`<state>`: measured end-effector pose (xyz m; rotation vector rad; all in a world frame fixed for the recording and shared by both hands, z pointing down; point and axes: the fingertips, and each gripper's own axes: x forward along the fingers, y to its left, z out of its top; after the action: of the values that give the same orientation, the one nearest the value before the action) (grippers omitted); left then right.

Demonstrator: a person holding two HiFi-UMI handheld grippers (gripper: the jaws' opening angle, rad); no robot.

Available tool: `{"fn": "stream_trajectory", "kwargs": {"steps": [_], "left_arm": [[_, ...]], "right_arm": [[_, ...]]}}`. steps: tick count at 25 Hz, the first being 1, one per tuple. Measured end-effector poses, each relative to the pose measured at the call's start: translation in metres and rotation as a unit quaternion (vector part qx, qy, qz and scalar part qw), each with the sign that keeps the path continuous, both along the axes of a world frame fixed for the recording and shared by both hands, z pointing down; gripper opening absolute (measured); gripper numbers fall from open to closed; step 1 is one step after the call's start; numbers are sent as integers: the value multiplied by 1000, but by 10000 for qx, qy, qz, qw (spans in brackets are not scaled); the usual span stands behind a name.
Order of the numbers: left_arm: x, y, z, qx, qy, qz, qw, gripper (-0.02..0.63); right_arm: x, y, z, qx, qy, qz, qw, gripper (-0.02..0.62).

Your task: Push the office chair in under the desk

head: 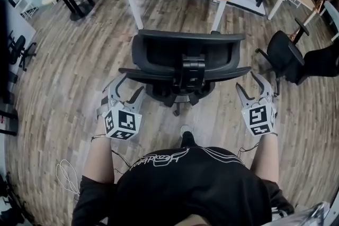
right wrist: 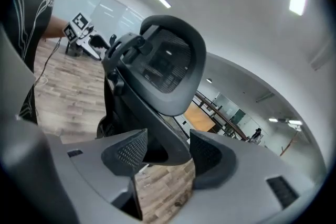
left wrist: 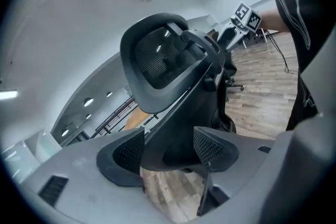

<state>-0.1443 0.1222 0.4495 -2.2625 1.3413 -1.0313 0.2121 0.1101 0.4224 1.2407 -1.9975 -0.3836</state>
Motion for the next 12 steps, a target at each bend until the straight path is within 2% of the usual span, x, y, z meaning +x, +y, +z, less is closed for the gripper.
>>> {"fn": "stream_trajectory", "kwargs": {"steps": [4, 12], "left_arm": [[2, -19, 9, 29, -523, 74, 9986, 270], [5, -33, 14, 44, -704, 75, 9975, 270]], "right_arm": [[6, -19, 16, 2, 688, -82, 9976, 259], [1, -30, 29, -192, 847, -488, 9950, 258]]}}
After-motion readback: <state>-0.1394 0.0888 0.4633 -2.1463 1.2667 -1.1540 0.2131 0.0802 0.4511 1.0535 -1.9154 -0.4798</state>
